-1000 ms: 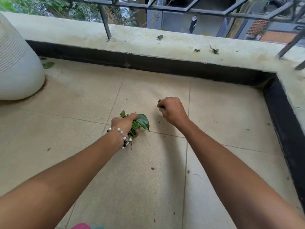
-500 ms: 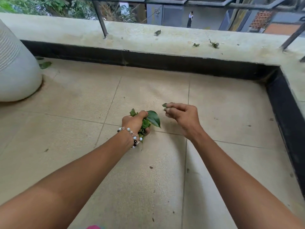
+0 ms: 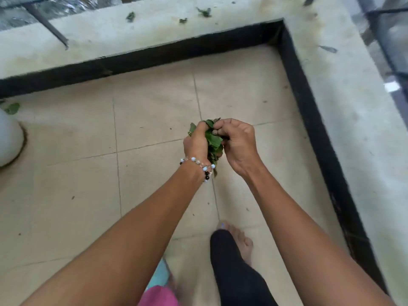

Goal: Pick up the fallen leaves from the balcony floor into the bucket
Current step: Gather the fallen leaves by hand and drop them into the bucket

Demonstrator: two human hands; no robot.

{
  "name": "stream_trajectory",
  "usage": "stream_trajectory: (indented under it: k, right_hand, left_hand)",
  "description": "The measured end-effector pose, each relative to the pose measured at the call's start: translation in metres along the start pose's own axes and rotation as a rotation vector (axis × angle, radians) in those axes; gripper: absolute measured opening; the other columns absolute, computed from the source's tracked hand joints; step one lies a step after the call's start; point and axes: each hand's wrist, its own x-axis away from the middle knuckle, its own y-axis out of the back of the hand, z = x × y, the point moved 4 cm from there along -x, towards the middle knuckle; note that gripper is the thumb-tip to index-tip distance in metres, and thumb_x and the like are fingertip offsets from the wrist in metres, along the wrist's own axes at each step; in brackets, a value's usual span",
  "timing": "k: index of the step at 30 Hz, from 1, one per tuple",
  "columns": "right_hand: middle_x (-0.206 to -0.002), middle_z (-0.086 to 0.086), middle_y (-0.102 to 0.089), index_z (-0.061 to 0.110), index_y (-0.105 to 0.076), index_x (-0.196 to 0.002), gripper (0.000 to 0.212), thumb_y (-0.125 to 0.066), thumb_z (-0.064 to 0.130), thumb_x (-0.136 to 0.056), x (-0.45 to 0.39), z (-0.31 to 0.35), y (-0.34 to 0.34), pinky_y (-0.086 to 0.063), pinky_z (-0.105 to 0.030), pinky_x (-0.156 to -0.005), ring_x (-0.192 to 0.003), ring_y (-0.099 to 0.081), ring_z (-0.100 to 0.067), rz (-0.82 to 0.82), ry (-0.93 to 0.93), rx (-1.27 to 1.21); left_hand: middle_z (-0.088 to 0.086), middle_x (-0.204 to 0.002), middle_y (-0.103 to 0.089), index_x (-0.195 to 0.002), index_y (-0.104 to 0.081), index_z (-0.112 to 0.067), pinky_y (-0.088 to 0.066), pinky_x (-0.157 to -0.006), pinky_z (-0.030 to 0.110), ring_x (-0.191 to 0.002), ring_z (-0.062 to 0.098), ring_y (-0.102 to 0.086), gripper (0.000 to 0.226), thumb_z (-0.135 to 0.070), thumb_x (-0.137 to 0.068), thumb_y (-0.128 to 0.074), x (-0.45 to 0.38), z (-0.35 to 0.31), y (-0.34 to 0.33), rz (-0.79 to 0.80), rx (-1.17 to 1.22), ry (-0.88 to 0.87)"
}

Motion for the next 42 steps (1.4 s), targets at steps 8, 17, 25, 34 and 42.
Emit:
stream_trajectory:
  k: [8,17,25,34,42]
  right_hand:
    - [-0.060,-0.005,-0.061,0.001,-0.065,-0.067,0.030,-0.043,-0.016,-0.078,0.189,0.087,0.022,-0.041,-0.020,-0.056,-0.059,-0.053,-0.011,-0.196,-0.017,-0.069]
    - [-0.057,-0.002,-0.060,-0.001,-0.060,-0.067,0.031,-0.040,-0.019,-0.083,0.418,0.137,0.081,-0.048,-0.018,-0.060,-0.054,-0.056,-0.008,-0.606,0.102,-0.389]
    - [-0.061,0.000,-0.062,0.011,-0.065,-0.057,0.039,-0.044,-0.014,-0.079,0.589,0.057,0.170,-0.047,-0.025,-0.069,-0.062,-0.057,-0.012,-1.139,0.183,-0.546]
    - [-0.066,-0.001,-0.070,0.007,-0.066,-0.070,0.023,-0.052,-0.007,-0.083,0.679,-0.072,0.258,-0.055,-0.024,-0.056,-0.066,-0.068,-0.017,-1.461,0.008,-0.740]
    - [-0.112,0.000,-0.063,0.022,-0.063,-0.107,0.017,-0.048,0.025,-0.100,0.696,-0.128,0.295,-0.043,-0.036,-0.099,-0.111,-0.056,-0.019,-1.358,-0.259,-0.661]
  left_hand:
    - [0.012,-0.078,-0.067,-0.076,-0.067,-0.013,-0.048,-0.061,0.031,-0.068,0.027,-0.061,0.017,-0.024,-0.086,-0.061,0.182,0.004,0.005,0.080,-0.208,0.147]
    - [0.016,-0.097,-0.072,-0.086,-0.071,-0.009,-0.057,-0.086,0.048,-0.087,0.032,-0.071,0.072,-0.070,-0.047,-0.067,0.368,0.087,0.027,0.230,-0.613,0.237]
    - [0.012,-0.075,-0.067,-0.078,-0.066,-0.006,-0.055,-0.080,0.039,-0.073,0.027,-0.065,0.025,-0.028,-0.089,-0.067,0.511,0.211,0.070,0.377,-0.748,0.471]
    - [0.018,-0.117,-0.066,-0.119,-0.066,-0.006,-0.050,-0.098,0.042,-0.102,0.031,-0.064,0.068,-0.059,-0.076,-0.064,0.562,0.360,0.127,0.438,-0.631,0.767]
    - [0.011,-0.109,-0.067,-0.107,-0.063,-0.020,-0.049,-0.092,0.042,-0.104,0.029,-0.062,0.050,-0.058,-0.098,-0.033,0.561,0.385,0.123,0.497,-0.589,0.717]
